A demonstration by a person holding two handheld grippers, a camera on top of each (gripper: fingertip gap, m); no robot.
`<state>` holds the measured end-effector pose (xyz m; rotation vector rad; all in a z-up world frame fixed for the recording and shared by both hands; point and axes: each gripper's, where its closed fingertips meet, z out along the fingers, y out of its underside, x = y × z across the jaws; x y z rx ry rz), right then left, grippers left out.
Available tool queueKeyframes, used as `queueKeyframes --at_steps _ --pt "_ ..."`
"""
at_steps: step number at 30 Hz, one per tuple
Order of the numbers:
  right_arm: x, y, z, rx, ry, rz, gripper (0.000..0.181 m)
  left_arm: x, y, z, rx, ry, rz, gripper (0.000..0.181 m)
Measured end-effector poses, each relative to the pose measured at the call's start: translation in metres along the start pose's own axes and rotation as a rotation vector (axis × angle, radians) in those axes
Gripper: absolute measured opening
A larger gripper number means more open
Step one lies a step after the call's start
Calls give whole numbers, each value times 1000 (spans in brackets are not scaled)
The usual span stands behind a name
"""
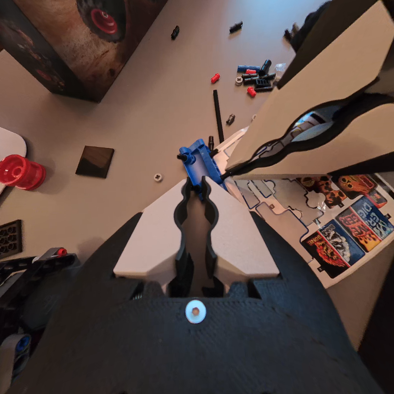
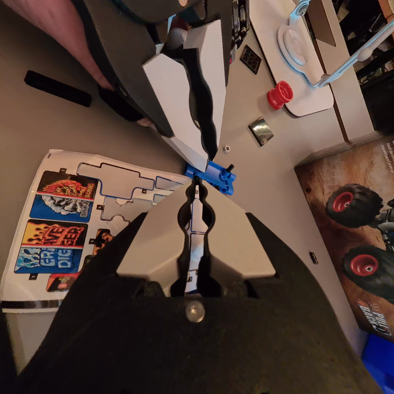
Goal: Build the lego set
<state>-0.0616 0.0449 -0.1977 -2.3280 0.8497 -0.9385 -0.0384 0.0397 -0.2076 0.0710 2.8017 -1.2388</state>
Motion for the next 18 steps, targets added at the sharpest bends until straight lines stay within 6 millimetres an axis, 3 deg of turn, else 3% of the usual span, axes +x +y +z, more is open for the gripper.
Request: queueKeyframes --at_steps 4,12,14,16,18 --pt "7 -8 -12 72 -18 70 2 -9 -13 -12 68 -52 6 3" --pt "16 -13 -35 167 -133 495 15 -5 -43 -46 261 -67 -32 2" --pt "15 -25 -40 240 -204 628 23 -1 -55 -60 357 -63 -45 2" --pt "16 -41 -46 334 -264 705 10 4 -68 -78 465 -65 -49 3" --pt "17 -60 -54 446 -333 765 9 4 -73 -91 523 -83 -56 3"
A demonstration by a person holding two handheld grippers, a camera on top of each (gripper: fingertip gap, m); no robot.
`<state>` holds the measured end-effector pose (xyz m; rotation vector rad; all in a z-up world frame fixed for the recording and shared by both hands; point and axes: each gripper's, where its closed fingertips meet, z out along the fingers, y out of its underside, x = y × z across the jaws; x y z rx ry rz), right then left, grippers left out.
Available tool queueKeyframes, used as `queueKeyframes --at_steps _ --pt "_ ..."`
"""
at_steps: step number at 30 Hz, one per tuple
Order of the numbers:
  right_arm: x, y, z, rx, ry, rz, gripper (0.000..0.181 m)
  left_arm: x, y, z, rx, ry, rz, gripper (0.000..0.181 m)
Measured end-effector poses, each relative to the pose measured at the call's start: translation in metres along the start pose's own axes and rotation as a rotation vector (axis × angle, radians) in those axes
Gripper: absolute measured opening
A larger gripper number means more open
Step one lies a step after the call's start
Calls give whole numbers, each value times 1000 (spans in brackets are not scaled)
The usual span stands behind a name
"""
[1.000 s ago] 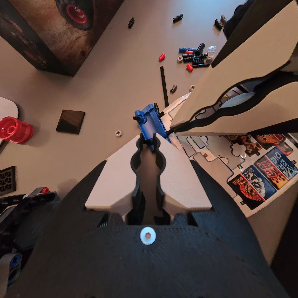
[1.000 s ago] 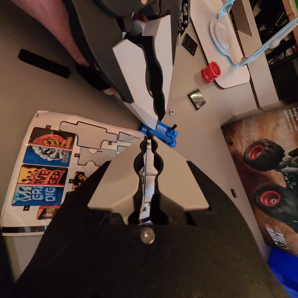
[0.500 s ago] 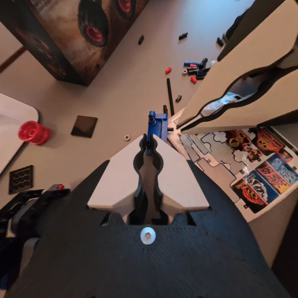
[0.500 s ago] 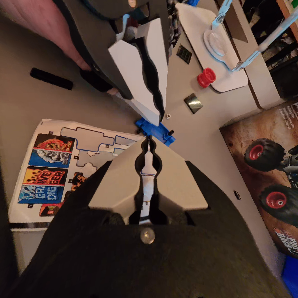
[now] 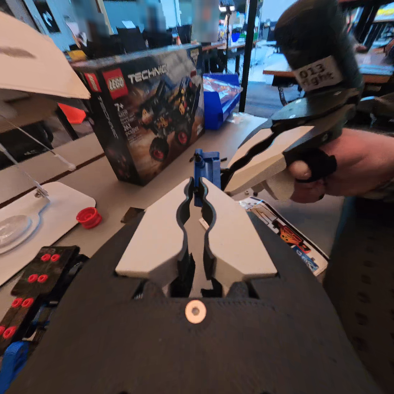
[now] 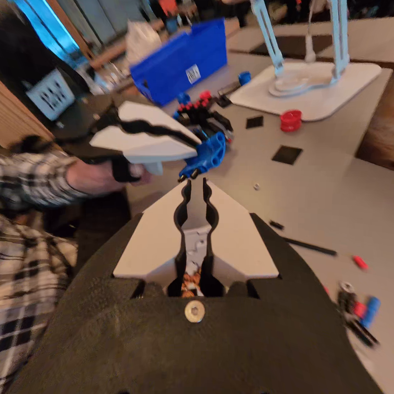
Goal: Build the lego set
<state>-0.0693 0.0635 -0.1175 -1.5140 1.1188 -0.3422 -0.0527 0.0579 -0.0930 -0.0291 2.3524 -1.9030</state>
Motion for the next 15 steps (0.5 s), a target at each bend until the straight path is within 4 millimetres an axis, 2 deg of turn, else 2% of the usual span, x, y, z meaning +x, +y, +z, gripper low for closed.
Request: queueKeyframes --at_steps 3,7,12,15 --pt "-12 -13 3 61 -56 16 0 6 -8 -12 67 44 -51 4" --pt "-26 -25 8 94 -86 -13 0 -4 -14 -28 125 -12 -68 4" --pt "-37 -34 12 126 -103 21 24 -20 -22 -44 207 -46 -163 2" --pt "-45 -36 18 136 -88 5 35 -19 -22 -46 227 -24 -210 3"
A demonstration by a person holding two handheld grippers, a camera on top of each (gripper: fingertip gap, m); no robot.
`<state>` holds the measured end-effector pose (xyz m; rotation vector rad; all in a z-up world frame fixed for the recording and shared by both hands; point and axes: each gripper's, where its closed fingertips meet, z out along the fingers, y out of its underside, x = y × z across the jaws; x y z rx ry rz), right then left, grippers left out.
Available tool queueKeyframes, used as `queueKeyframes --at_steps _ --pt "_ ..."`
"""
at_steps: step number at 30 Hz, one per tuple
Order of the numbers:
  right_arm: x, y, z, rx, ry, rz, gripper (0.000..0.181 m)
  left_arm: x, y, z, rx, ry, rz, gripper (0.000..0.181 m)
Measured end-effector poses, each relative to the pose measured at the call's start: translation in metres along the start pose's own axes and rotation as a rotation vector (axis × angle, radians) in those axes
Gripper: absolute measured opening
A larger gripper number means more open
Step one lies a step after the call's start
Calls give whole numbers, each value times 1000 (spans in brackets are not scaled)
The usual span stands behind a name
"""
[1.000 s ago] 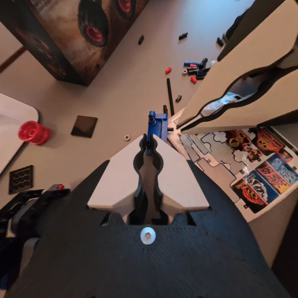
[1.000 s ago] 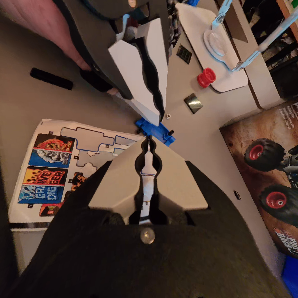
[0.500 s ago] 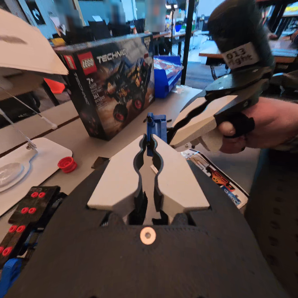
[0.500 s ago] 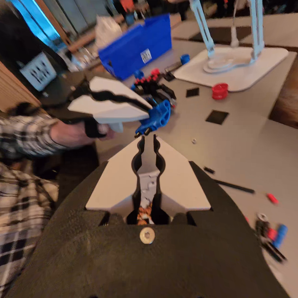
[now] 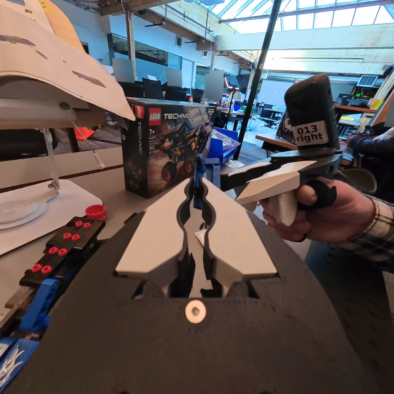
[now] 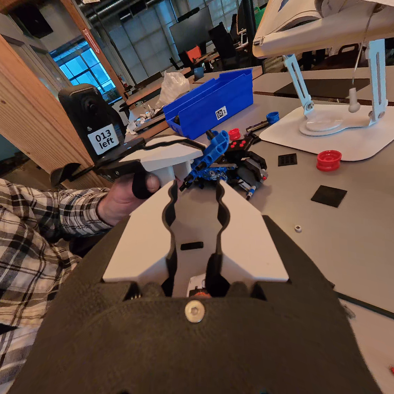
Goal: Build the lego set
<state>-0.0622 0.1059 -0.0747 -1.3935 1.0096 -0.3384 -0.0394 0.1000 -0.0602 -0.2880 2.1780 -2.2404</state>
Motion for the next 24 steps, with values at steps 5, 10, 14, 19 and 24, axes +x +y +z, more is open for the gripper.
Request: queueKeyframes --at_steps 5,10,14,19,24 --pt "-4 -5 8 32 33 -19 17 5 -5 -2 29 20 4 3" --pt "0 -1 7 -4 73 -66 7 9 -1 -8 8 44 3 0" --pt "1 5 7 -109 101 -138 7 8 8 -11 -60 65 45 13" --pt "-5 22 8 -332 81 -297 7 13 21 -22 -193 128 241 35" --pt "-11 41 17 -536 58 -459 6 20 30 -33 -244 212 303 14"
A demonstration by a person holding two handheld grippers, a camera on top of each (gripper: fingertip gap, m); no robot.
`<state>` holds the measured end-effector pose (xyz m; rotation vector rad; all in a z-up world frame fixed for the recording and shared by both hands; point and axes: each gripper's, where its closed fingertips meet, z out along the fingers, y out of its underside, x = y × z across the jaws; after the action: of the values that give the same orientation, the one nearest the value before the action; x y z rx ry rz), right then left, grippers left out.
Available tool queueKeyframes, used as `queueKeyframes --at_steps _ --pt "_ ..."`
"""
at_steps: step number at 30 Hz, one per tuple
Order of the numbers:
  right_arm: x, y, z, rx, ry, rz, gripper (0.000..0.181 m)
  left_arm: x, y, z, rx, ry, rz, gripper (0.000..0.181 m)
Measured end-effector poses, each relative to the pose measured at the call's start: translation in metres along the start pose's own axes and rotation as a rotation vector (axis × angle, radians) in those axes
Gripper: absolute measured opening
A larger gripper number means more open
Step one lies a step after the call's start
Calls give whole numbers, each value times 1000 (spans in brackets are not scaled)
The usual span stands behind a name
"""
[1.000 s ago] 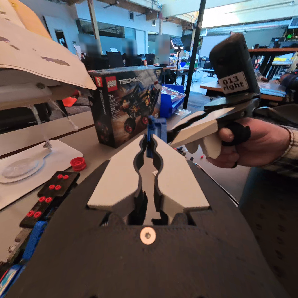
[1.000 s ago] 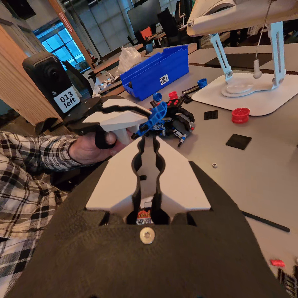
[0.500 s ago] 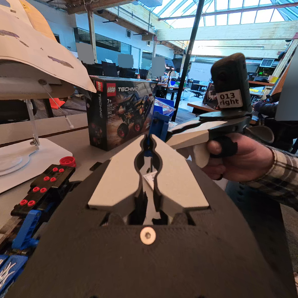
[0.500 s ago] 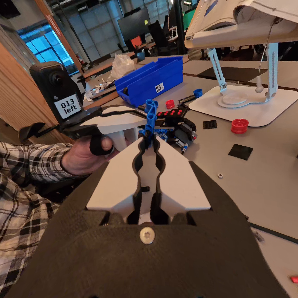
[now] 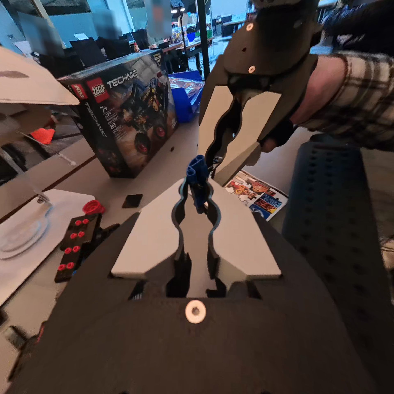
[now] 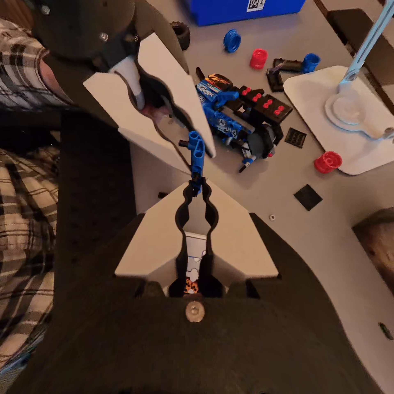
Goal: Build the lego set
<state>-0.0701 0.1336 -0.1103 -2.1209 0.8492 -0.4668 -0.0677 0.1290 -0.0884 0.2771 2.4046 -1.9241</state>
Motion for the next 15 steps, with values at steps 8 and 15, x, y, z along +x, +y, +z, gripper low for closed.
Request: queueKeyframes --at_steps 8,15 --pt "-6 6 15 -12 -67 15 25 -26 0 -31 95 -46 -179 14" --pt "-29 66 60 -253 -161 -231 26 -32 16 -38 95 -62 -275 13"
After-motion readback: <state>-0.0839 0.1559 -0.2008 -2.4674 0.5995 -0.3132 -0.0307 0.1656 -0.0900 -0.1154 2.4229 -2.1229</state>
